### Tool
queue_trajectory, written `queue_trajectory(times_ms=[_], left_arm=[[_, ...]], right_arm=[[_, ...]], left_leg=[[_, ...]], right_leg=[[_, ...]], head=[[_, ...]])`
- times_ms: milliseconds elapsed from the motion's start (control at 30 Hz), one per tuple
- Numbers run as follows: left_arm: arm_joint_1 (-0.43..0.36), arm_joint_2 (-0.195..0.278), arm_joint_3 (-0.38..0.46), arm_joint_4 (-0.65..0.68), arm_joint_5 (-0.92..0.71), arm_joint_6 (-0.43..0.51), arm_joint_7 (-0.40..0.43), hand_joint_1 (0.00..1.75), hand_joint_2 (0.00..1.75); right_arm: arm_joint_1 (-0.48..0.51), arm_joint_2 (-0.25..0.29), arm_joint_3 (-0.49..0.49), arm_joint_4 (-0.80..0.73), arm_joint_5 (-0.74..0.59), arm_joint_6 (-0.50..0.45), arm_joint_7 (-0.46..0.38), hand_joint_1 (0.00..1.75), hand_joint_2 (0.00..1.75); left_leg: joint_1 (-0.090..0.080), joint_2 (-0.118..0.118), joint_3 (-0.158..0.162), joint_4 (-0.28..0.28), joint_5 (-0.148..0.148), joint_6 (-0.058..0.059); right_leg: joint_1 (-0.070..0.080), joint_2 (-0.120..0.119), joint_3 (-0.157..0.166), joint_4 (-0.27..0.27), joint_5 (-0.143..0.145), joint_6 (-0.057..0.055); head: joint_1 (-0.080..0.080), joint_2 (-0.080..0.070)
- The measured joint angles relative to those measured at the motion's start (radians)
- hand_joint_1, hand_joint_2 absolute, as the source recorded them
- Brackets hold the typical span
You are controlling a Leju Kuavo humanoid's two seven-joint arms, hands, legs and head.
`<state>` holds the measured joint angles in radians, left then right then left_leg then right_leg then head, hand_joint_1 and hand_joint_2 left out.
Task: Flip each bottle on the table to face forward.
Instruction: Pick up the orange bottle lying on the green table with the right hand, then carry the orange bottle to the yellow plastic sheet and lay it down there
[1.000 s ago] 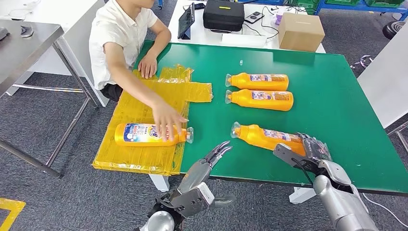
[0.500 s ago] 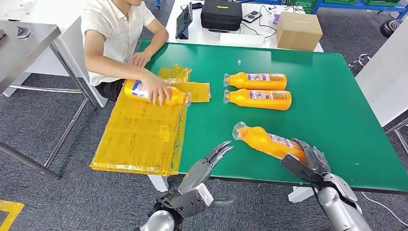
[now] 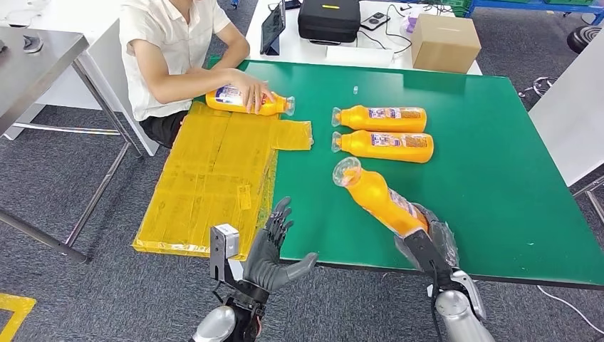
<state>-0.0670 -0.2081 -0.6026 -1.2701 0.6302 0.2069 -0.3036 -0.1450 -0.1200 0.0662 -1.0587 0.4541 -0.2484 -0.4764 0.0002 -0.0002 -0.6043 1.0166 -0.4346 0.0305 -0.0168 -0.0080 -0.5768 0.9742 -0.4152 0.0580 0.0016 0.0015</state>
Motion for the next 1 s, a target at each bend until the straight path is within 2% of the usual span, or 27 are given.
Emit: queue_trajectory(times_ms=[200,533,633,800,1000], left_arm=[[0.012,0.012,-0.003,-0.009,0.087,-0.050,0.023,0.00,1.75],[0.010,0.015,-0.007,-0.019,0.107,-0.055,0.016,0.00,1.75],[0.004,0.014,-0.007,-0.034,0.097,-0.035,-0.010,0.00,1.75],[-0.030,0.009,-0.006,-0.053,0.086,-0.002,-0.021,0.00,1.75],[-0.050,0.006,-0.004,-0.054,0.073,0.052,-0.050,0.00,1.75]], right_arm=[[0.005,0.055,0.071,-0.073,-0.041,0.028,-0.002,1.75,1.75],[0.006,0.105,0.162,-0.085,-0.057,0.040,-0.019,1.75,1.75],[0.007,0.114,0.202,-0.086,-0.037,0.050,-0.014,1.73,1.75],[0.009,0.122,0.325,-0.070,0.047,0.046,-0.001,1.71,1.75],[0.012,0.121,0.424,-0.058,0.049,0.055,-0.021,1.74,1.75]], left_leg=[[0.000,0.000,-0.003,0.000,0.000,0.000],[0.000,-0.001,-0.003,0.000,0.000,0.000],[0.000,-0.001,-0.003,0.000,0.000,0.000],[0.000,-0.001,-0.003,0.000,0.000,0.000],[0.000,-0.001,-0.004,0.000,0.000,0.000]], right_leg=[[0.000,0.000,-0.003,0.000,0.000,0.000],[0.000,-0.001,-0.003,0.000,0.000,0.000],[0.000,-0.001,-0.003,0.000,0.000,0.000],[0.000,-0.001,-0.004,0.000,0.000,0.000],[0.000,-0.001,-0.004,0.000,0.000,0.000]], head=[[0.000,0.000],[0.000,0.000],[0.000,0.000],[0.000,0.000],[0.000,0.000]])
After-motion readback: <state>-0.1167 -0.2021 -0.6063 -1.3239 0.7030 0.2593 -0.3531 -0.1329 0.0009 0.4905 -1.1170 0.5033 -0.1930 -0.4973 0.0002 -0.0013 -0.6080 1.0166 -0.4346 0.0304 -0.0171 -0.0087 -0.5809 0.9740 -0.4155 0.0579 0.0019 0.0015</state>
